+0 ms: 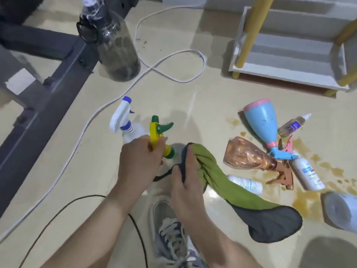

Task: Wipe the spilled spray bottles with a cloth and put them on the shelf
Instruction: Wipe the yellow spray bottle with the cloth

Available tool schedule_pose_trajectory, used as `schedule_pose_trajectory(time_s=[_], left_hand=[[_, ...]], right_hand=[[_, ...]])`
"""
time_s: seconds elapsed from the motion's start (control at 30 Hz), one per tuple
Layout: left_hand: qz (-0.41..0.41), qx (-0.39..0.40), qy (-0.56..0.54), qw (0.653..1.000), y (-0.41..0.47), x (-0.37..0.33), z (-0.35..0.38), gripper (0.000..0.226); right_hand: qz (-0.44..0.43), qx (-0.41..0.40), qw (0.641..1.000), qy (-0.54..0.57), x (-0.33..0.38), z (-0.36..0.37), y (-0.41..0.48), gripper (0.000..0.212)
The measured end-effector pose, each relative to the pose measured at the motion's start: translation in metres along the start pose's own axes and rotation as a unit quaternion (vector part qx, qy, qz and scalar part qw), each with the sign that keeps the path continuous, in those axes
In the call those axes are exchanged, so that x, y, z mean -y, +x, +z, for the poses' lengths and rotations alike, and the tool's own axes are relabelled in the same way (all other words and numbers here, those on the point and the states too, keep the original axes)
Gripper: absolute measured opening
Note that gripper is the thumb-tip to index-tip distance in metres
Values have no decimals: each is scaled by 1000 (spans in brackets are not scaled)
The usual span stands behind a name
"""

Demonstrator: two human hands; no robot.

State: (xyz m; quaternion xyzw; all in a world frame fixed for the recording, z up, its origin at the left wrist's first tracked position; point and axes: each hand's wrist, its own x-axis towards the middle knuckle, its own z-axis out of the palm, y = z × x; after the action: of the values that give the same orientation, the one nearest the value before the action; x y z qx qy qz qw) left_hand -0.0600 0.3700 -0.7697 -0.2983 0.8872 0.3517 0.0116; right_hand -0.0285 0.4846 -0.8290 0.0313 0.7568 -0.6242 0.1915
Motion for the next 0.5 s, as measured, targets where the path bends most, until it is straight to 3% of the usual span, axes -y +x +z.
schedule_pose_trajectory(time_s=[0.07,0.17,0.3,0.5], left_hand=[[-32,-17,-33,999,2,3,3,43],[-92,-27,-105,990,4,11,2,42],[-104,-39,-125,986,-2,9,2,42],[-87,-38,-100,990,-10,10,4,40]], right_hand=[[-41,3,999,-32,-15,-8,16,63],[-19,6,998,-64,-41,-34,49,64],[9,4,998,-67,-21,-35,59,45],[-164,73,974,-140,-4,-7,34,77]])
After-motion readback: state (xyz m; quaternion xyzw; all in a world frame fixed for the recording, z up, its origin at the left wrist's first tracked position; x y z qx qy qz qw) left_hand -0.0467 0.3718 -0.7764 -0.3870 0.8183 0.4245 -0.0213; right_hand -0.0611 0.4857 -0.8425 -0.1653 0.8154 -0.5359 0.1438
